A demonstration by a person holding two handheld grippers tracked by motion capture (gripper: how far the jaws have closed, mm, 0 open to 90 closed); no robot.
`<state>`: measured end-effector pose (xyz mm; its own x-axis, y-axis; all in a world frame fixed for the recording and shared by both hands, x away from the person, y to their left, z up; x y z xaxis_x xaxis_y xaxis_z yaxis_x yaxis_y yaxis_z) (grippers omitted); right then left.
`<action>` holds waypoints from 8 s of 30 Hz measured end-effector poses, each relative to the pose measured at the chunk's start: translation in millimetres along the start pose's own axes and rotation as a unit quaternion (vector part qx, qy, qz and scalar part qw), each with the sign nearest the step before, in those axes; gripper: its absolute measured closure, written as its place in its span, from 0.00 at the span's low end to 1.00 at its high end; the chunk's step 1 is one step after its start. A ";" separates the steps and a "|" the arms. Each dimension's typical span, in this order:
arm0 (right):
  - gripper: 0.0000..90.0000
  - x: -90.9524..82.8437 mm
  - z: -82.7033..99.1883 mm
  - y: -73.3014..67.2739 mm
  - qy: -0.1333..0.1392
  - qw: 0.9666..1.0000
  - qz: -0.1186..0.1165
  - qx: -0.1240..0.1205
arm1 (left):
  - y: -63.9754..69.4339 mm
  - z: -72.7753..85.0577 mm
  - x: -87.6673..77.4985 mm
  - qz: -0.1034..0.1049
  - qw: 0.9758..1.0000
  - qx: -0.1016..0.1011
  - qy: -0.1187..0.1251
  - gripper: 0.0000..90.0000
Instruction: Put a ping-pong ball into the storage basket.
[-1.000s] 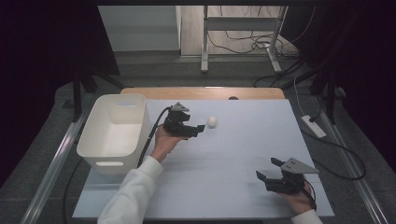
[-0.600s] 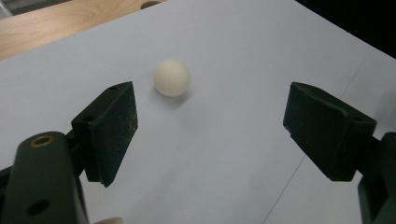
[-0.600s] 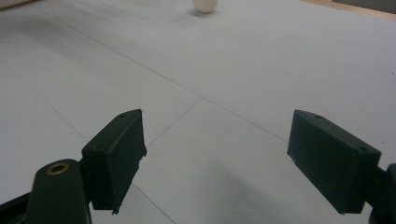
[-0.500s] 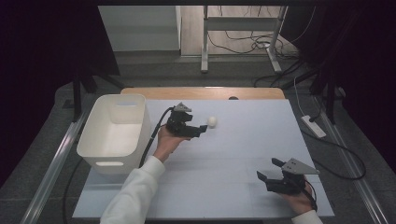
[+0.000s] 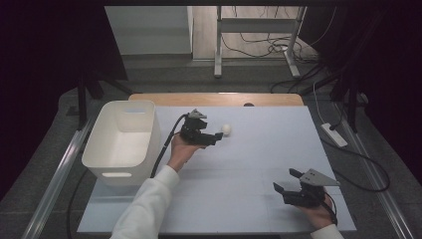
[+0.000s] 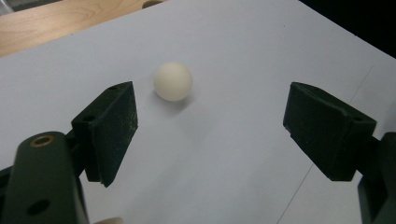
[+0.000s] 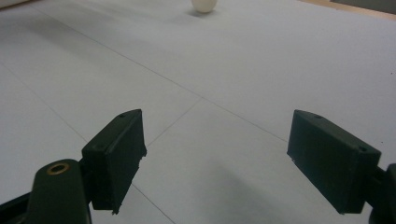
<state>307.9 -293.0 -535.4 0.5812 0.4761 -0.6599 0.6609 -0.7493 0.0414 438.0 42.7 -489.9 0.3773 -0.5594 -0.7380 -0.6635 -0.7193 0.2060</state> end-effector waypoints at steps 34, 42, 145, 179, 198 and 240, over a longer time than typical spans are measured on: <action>0.21 -2.7 1.8 0.4 0.001 1.000 0.002 0.004 | -5.1 -8.8 22.6 -0.007 1.000 -0.001 -0.015 0.20; 0.21 -2.3 0.7 0.3 0.003 1.000 0.002 0.004 | -5.5 -12.0 30.5 -0.010 1.000 0.002 -0.021 0.20; 0.21 -9.4 7.9 4.0 0.004 1.000 0.013 0.016 | -24.5 -32.5 111.7 -0.053 0.996 0.007 -0.068 0.56; 0.21 -9.3 7.9 3.7 0.002 1.000 0.018 0.015 | -15.7 -30.2 90.4 -0.045 0.998 0.011 -0.053 0.56; 0.21 -9.7 8.1 4.2 0.002 1.000 0.022 0.014 | -7.5 -21.6 76.8 -0.038 0.998 0.010 -0.041 0.56; 0.21 -9.4 7.8 3.0 0.002 1.000 0.025 0.009 | 5.3 -5.4 36.6 -0.025 0.999 0.022 -0.013 0.56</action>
<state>300.8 -303.3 -534.9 0.6153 0.4398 -0.6542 0.6223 -0.7804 0.0606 451.8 16.2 -512.4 0.3931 -0.5123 -0.7636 -0.6728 -0.7263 0.1410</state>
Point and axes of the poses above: each handheld gripper's, and its own axes: x roughly forward along the jaws, z roughly out of its underside, y roughly to its right, the point moved 4 cm from there along x, roughly forward along the jaws, and after that the axes turned 12 degrees about -y, right-handed, at the moved point
